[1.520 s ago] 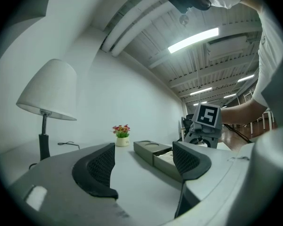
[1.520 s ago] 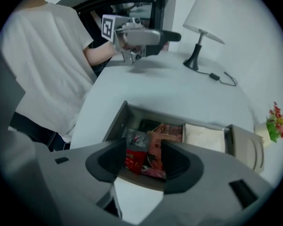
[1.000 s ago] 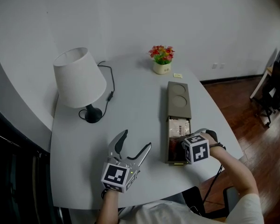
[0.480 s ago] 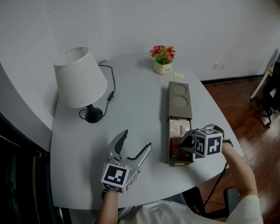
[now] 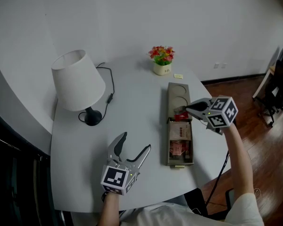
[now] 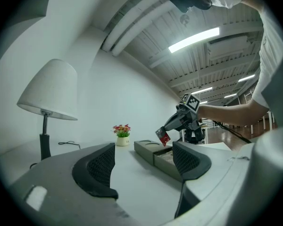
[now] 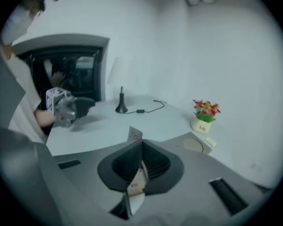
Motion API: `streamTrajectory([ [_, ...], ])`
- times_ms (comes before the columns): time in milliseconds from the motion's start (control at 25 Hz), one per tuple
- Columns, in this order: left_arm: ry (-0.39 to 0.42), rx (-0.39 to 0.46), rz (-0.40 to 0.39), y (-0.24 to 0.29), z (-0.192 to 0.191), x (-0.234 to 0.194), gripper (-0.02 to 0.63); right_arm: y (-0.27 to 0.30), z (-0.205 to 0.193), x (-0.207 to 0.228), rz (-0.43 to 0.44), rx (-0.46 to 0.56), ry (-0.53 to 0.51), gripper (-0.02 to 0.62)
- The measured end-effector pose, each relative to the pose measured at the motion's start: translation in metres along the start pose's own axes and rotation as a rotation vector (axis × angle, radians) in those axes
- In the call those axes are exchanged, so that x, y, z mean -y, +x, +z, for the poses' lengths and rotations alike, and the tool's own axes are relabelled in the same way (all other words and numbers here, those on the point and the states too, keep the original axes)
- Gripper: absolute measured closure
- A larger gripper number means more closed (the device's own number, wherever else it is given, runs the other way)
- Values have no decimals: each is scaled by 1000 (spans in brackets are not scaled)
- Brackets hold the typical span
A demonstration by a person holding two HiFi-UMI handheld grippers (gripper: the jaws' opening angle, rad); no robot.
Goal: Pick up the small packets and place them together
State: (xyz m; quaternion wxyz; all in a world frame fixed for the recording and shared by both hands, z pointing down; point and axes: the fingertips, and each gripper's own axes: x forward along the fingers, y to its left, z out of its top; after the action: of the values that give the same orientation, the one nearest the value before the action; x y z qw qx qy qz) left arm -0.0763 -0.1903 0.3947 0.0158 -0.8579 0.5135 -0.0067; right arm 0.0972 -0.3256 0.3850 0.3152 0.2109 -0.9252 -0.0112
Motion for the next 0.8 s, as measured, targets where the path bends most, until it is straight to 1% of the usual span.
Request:
streamTrajectory([
  [80, 5, 0, -2, 0, 1, 2, 236, 14, 1, 19, -5, 66, 182, 578],
  [160, 5, 0, 1, -1, 1, 3, 236, 28, -4, 33, -4, 97, 327, 578],
  [200, 5, 0, 3, -1, 1, 4, 236, 35, -8, 40, -8, 100, 383, 578],
  [280, 15, 0, 2, -2, 2, 4, 236, 46, -21, 50, -24, 79, 453, 578],
  [400, 26, 5, 8, -3, 6, 0, 236, 58, -37, 57, -47, 24, 488, 580],
  [600, 27, 0, 9, -4, 5, 1, 236, 65, -52, 64, -120, -64, 469, 578],
  [680, 29, 0, 6, -3, 6, 2, 236, 65, -57, 69, -167, -100, 457, 578],
  [800, 29, -2, 16, -5, 5, -1, 236, 65, -65, 79, -269, -155, 421, 572],
])
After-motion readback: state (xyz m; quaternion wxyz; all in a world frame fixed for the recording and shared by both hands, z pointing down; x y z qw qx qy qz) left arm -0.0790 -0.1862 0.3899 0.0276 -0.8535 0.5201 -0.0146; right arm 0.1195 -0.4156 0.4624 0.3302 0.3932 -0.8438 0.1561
